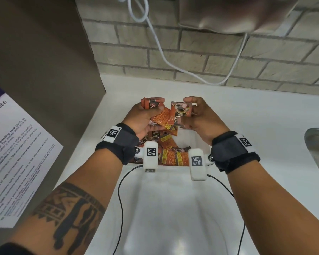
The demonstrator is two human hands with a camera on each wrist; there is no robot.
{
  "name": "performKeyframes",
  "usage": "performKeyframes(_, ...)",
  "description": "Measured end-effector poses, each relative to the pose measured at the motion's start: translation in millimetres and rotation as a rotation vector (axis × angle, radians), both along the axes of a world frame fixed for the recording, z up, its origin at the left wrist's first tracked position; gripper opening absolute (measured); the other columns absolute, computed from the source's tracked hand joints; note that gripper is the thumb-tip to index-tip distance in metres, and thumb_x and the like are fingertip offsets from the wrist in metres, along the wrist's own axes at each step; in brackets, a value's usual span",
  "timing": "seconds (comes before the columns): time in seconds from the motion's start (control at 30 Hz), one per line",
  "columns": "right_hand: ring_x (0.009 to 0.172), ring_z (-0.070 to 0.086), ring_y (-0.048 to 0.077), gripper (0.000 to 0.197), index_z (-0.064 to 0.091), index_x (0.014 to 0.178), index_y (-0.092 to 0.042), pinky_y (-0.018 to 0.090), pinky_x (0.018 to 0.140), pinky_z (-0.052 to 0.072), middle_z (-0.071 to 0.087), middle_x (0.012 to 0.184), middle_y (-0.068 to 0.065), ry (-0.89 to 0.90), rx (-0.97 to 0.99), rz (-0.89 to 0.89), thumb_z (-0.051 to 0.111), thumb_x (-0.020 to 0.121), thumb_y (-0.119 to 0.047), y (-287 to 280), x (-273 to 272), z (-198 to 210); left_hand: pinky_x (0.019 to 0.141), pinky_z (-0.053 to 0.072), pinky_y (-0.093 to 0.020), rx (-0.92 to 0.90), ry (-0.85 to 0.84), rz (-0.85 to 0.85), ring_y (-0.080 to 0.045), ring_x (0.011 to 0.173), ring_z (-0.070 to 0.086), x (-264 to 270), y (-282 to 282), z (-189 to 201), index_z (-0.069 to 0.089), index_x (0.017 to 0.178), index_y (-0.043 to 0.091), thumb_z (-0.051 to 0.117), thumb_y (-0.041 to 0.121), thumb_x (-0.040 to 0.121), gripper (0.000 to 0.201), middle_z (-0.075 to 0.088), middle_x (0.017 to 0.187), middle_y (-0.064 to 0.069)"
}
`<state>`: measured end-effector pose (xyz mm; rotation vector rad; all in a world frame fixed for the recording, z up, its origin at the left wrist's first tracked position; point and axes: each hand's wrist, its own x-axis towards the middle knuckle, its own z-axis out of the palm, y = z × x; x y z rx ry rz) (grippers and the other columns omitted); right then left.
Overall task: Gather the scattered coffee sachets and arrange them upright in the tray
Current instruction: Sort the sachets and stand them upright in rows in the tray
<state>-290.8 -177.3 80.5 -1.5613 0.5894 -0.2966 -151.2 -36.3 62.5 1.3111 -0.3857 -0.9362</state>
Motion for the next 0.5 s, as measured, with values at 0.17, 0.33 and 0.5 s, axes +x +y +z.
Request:
performKeyframes(0.17,0.092,0.069,0.027,0.037,0.052,0.102,-0.013,0.039,0.076,0.054,0.061,0.09,0.008,-0.071,0.224,-0.1,0.061,0.066,-0.005,3,2,4,0.069,0.061,-0.036,0.001,-0.013,0.003,-0.023,0.093,0.07,2,1,0,0.066,0.125,0.017,0.065,0.017,0.096,0.029,0.065,0.111,-0.007)
performKeyframes(0.33,0.091,0.075,0.027,0.02,0.048,0.106,-0.013,0.035,0.069,0.051,0.064,0.11,0.019,-0.02,0.127,-0.099,0.052,0.094,0.001,-5,-1,1,0.072,0.062,-0.039,0.004,-0.004,0.039,-0.023,0.091,0.069,5,2,1,0.066,0.124,0.016,0.064,0.013,0.096,0.028,0.066,0.107,-0.006)
performKeyframes(0.5,0.057,0.056,0.012,0.01,0.057,0.092,-0.011,0.023,0.05,0.041,0.066,0.073,-0.003,-0.093,0.033,-0.115,0.066,0.093,-0.007,-10,-6,3,0.075,0.062,-0.042,0.002,0.005,0.072,-0.02,0.085,0.072,7,1,1,0.065,0.127,0.014,0.065,0.013,0.096,0.031,0.067,0.108,-0.008)
